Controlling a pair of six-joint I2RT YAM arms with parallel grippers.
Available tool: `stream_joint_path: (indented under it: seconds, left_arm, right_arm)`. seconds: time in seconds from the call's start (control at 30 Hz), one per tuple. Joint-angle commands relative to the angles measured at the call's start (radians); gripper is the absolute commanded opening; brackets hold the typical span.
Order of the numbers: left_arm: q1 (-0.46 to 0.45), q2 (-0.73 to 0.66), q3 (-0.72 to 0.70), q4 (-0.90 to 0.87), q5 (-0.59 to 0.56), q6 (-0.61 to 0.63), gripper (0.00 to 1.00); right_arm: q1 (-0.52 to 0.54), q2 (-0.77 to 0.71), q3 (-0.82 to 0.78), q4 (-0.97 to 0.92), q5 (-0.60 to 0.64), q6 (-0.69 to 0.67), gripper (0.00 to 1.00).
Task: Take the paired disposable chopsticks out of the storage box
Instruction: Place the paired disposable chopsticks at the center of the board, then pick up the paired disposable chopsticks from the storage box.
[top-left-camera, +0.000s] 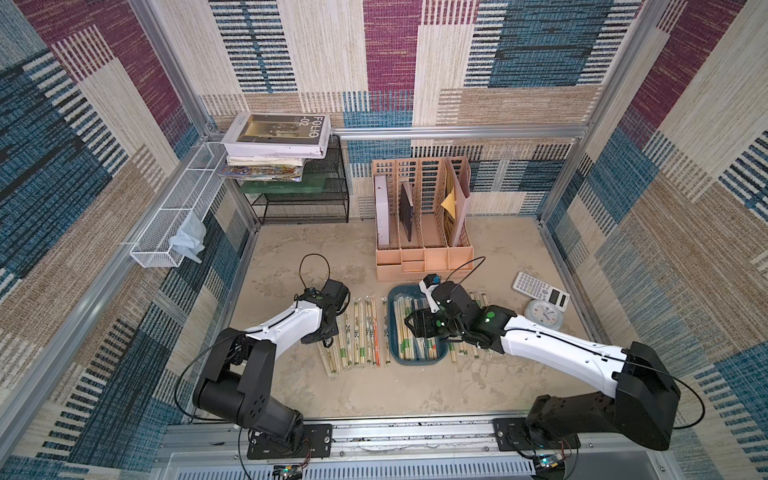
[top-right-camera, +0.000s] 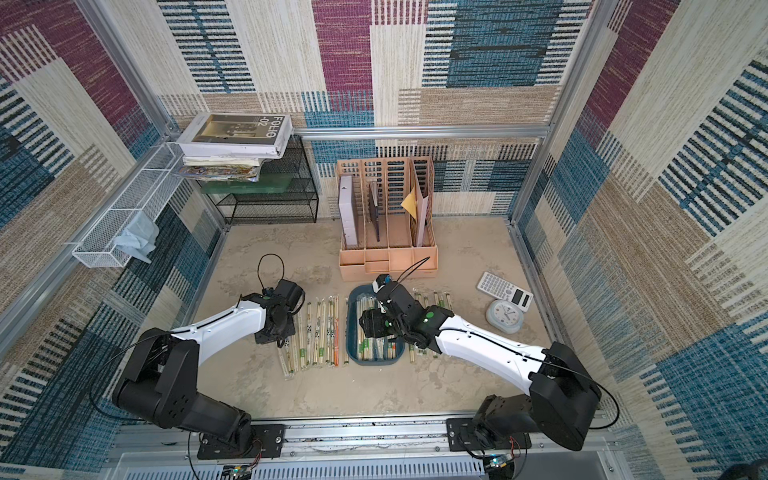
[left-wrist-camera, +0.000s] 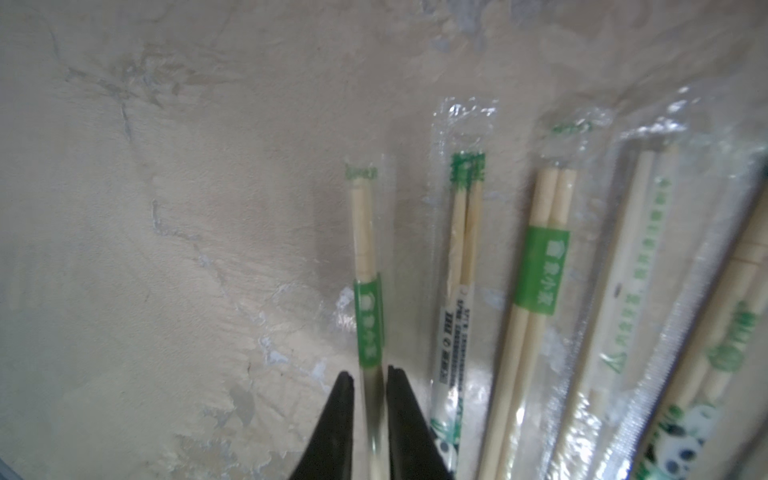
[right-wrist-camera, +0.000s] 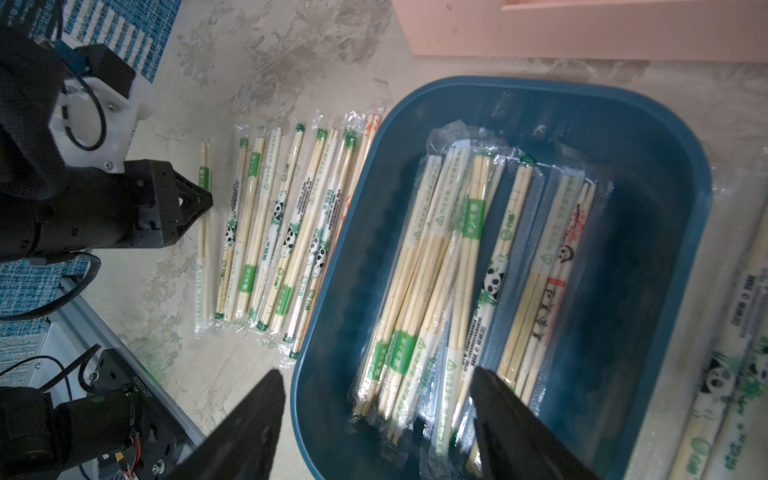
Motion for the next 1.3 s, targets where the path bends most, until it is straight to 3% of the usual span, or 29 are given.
stream_joint_path:
  seconds: [0.0,0.27,0.5,0.73,1.07,1.27]
  left_arm:
    - [0.003,-0.035,0.003,-0.003,0.013,0.012,0.3]
    - [0.005,-0.18,-0.008,-0.035,0.054,0.025,0.39]
    - [0.004,-0.318,-0.013,-0.011,0.246,0.02,0.44]
    - [-0.024,-0.383,-0.056,0.093,0.445,-0.065,0.47]
    - [-0.112,-0.405,-0.075,0.149,0.459,-0.144,0.47]
    - [-0.139,-0.375,-0.063,0.156,0.448,-0.142,0.47]
  right_arm:
    - [-0.004,0.007,0.01,-0.03,0.032,-0.011,0.74]
    - [-0.008,0.039,0.053,-0.087,0.081,-0.014,0.74]
    - [-0.006,0.128,0.111,-0.151,0.129,-0.026,0.73]
    - [-0.004,0.279,0.175,-0.182,0.179,-0.061,0.69]
    - [-0.018,0.411,0.207,-0.166,0.186,-0.092,0.58]
    - [-0.025,0.43,0.218,-0.153,0.174,-0.1,0.42]
